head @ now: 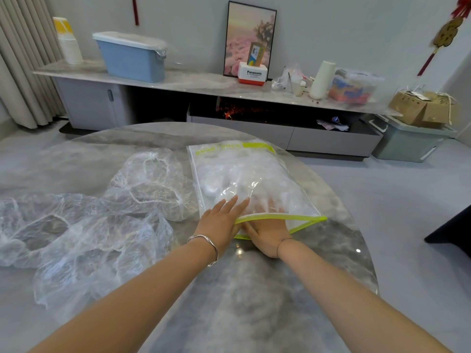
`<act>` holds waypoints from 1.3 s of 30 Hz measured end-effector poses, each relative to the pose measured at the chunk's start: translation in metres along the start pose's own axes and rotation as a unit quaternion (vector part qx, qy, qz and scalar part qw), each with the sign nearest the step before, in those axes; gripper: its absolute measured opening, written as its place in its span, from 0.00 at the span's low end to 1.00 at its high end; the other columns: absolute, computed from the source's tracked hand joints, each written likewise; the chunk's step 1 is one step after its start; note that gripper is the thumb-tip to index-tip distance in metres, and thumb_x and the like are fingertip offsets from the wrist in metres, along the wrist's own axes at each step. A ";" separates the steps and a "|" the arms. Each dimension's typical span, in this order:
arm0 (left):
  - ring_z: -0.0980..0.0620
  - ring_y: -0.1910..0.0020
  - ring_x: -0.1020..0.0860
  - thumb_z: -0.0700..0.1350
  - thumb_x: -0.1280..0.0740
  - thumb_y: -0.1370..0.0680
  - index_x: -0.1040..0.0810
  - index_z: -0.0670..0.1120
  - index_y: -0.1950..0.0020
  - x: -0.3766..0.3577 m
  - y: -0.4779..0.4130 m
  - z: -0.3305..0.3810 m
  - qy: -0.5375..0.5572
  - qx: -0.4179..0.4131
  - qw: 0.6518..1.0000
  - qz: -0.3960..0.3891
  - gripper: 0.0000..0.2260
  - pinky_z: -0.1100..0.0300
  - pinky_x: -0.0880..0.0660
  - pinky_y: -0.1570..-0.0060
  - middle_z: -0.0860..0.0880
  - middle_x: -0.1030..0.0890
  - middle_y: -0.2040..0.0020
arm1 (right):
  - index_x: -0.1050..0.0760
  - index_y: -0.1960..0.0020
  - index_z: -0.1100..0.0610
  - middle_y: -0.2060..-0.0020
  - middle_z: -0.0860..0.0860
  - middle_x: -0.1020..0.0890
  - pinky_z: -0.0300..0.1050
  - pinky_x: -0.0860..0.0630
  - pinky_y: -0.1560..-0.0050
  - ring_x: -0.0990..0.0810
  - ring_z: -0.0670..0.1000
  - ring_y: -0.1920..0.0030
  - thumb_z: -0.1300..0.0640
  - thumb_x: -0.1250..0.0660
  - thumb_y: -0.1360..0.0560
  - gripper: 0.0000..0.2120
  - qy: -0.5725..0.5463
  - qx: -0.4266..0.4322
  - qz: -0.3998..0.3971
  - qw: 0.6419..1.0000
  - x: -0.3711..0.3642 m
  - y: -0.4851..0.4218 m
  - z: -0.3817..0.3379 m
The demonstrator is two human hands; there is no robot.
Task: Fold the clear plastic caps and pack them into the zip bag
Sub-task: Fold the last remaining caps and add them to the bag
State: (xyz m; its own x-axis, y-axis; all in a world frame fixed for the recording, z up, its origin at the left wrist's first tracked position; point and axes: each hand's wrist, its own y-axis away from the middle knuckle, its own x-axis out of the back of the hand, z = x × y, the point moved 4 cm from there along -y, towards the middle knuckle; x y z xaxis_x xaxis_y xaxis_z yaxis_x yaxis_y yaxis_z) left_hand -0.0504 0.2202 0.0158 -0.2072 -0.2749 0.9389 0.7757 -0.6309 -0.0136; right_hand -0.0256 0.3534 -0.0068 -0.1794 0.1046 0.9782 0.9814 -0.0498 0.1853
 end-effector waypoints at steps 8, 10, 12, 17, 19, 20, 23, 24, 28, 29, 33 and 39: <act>0.47 0.24 0.57 0.61 0.47 0.21 0.61 0.52 0.23 0.032 0.068 -0.005 -0.120 0.061 0.991 -0.010 0.33 0.47 0.57 0.27 0.52 0.58 0.22 | 0.50 0.24 0.40 0.23 0.45 0.58 0.56 0.65 0.27 0.63 0.55 0.24 0.25 0.77 0.39 0.48 0.002 0.039 0.002 0.999 0.007 0.084 -0.006; 0.43 0.24 0.58 0.63 0.47 0.22 0.64 0.50 0.24 0.036 0.095 -0.022 -0.146 0.140 0.978 -0.039 0.37 0.44 0.56 0.27 0.49 0.61 0.23 | 0.49 0.24 0.42 0.23 0.45 0.58 0.55 0.63 0.27 0.61 0.52 0.24 0.32 0.67 0.28 0.36 0.015 0.054 -0.002 0.998 0.012 0.101 -0.016; 0.38 0.25 0.58 0.66 0.50 0.23 0.67 0.48 0.25 0.039 0.123 -0.040 -0.163 0.231 0.957 -0.067 0.39 0.42 0.51 0.29 0.45 0.62 0.23 | 0.44 0.25 0.44 0.23 0.45 0.56 0.54 0.63 0.26 0.59 0.50 0.23 0.39 0.55 0.20 0.26 0.016 0.065 -0.012 0.998 0.017 0.115 -0.027; 0.45 0.24 0.50 0.63 0.46 0.22 0.60 0.49 0.23 0.028 0.181 -0.055 -0.126 0.198 0.964 -0.128 0.35 0.50 0.45 0.28 0.48 0.53 0.22 | 0.38 0.27 0.47 0.23 0.45 0.54 0.50 0.64 0.27 0.57 0.48 0.23 0.45 0.46 0.19 0.21 0.008 0.124 0.000 0.992 0.020 0.141 -0.072; 0.49 0.25 0.46 0.58 0.40 0.22 0.60 0.52 0.23 0.029 0.193 -0.050 -0.078 0.123 0.981 -0.129 0.36 0.54 0.43 0.28 0.51 0.50 0.22 | 0.38 0.26 0.47 0.23 0.46 0.52 0.49 0.62 0.26 0.55 0.48 0.23 0.46 0.44 0.19 0.22 0.000 0.142 -0.007 0.990 0.019 0.148 -0.089; 0.50 0.25 0.46 0.56 0.37 0.23 0.60 0.54 0.23 0.032 0.198 -0.047 -0.059 0.106 0.986 -0.116 0.38 0.55 0.43 0.28 0.52 0.50 0.22 | 0.39 0.26 0.48 0.23 0.46 0.51 0.48 0.61 0.26 0.55 0.48 0.23 0.46 0.44 0.20 0.23 -0.003 0.145 -0.012 0.989 0.018 0.152 -0.096; 0.51 0.25 0.46 0.53 0.33 0.25 0.59 0.53 0.23 0.048 0.211 -0.050 -0.056 0.115 0.991 -0.048 0.41 0.56 0.42 0.28 0.52 0.50 0.22 | 0.39 0.26 0.48 0.23 0.47 0.49 0.48 0.59 0.26 0.52 0.48 0.24 0.47 0.42 0.20 0.24 -0.023 0.155 -0.016 0.987 0.012 0.163 -0.113; 0.51 0.25 0.44 0.52 0.34 0.24 0.56 0.52 0.23 0.051 0.215 -0.053 -0.070 0.127 0.989 -0.029 0.38 0.57 0.41 0.29 0.52 0.48 0.23 | 0.39 0.26 0.48 0.23 0.47 0.48 0.48 0.57 0.26 0.51 0.47 0.24 0.48 0.41 0.21 0.24 -0.039 0.154 -0.014 0.987 0.011 0.165 -0.117; 0.53 0.33 0.32 0.52 0.41 0.20 0.34 0.56 0.29 0.062 0.229 -0.073 -0.080 0.179 0.981 0.019 0.19 0.60 0.33 0.37 0.54 0.29 0.31 | 0.41 0.25 0.48 0.24 0.47 0.46 0.43 0.53 0.26 0.48 0.47 0.25 0.49 0.39 0.21 0.26 -0.094 0.149 0.001 0.984 0.015 0.166 -0.130; 0.53 0.35 0.29 0.52 0.43 0.19 0.30 0.57 0.32 0.064 0.232 -0.077 -0.068 0.190 0.979 0.035 0.16 0.60 0.30 0.40 0.54 0.26 0.34 | 0.42 0.25 0.48 0.24 0.47 0.46 0.43 0.52 0.26 0.48 0.47 0.25 0.49 0.38 0.22 0.28 -0.100 0.154 0.003 0.983 0.015 0.167 -0.133; 0.54 0.43 0.23 0.51 0.41 0.20 0.21 0.57 0.40 0.075 0.235 -0.080 0.049 0.163 0.971 0.170 0.12 0.64 0.29 0.50 0.56 0.20 0.42 | 0.51 0.23 0.48 0.24 0.45 0.49 0.45 0.52 0.26 0.49 0.48 0.24 0.49 0.35 0.24 0.36 -0.117 0.187 0.042 0.974 0.019 0.172 -0.142; 0.58 0.49 0.22 0.50 0.41 0.23 0.19 0.51 0.44 0.101 0.245 -0.022 0.077 -0.122 0.948 0.284 0.14 0.65 0.26 0.51 0.55 0.18 0.47 | 0.54 0.25 0.41 0.25 0.42 0.55 0.43 0.65 0.28 0.61 0.42 0.25 0.47 0.29 0.30 0.43 -0.109 0.227 0.206 0.946 0.046 0.172 -0.150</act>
State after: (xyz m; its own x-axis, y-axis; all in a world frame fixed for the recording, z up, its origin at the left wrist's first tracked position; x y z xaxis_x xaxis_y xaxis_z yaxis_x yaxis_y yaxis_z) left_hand 0.1054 0.0223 0.0993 0.1038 -0.7108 0.6957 0.6314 -0.4934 -0.5983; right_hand 0.1243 0.2011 0.0839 0.1945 0.3741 0.9067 0.9017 0.2957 -0.3154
